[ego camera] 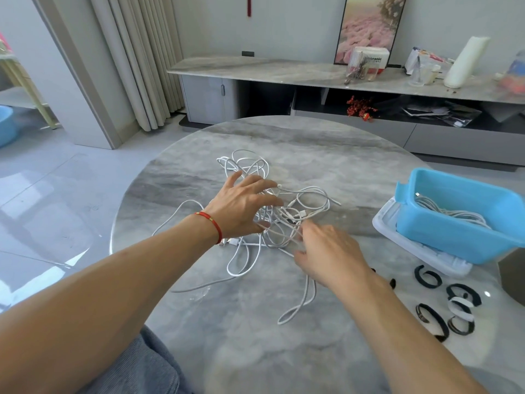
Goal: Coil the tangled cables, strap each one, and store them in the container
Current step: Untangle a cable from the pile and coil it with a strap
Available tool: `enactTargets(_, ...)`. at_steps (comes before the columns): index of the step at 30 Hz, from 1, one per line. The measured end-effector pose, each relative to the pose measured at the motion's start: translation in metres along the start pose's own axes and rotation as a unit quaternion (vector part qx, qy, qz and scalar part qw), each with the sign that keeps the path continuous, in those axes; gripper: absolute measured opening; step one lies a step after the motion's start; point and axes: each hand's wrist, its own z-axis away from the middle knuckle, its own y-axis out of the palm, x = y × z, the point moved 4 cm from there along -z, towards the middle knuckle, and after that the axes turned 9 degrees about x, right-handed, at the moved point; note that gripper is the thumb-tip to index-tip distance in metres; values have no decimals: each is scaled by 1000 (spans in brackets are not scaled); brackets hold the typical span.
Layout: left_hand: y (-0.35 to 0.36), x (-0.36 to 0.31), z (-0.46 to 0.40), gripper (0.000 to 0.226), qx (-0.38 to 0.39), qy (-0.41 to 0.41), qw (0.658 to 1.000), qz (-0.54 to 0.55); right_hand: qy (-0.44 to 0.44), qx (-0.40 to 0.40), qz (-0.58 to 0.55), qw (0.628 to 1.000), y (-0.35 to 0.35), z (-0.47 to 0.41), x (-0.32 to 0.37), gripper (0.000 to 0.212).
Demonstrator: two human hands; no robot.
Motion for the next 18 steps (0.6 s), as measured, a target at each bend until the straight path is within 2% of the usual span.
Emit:
enactTargets(4, 1, -2, 0, 60, 10, 10, 1000, 27, -10, -75, 43, 996, -6, -1, 4, 49)
enactTargets(6, 1, -3, 2, 69, 7, 22, 998, 61, -28, -113, 51, 992, -12, -1, 5, 53)
enactTargets(9, 0, 0, 7, 83, -8, 21, 994, 103, -135, -158, 19, 978, -18, -1, 11, 48)
enactTargets(11, -1, 1, 8, 86, -14, 21, 992, 127, -176, -160, 37, 971, -13, -2, 19, 42)
enactTargets(15, -4, -3, 9, 75, -39, 47, 987, 152, -174, -140, 59, 973, 8, -6, 34, 22)
enactTargets(18, -3, -2, 11, 66, -36, 52, 988, 141, -170, -101, -33, 980, 12, -11, 38, 24)
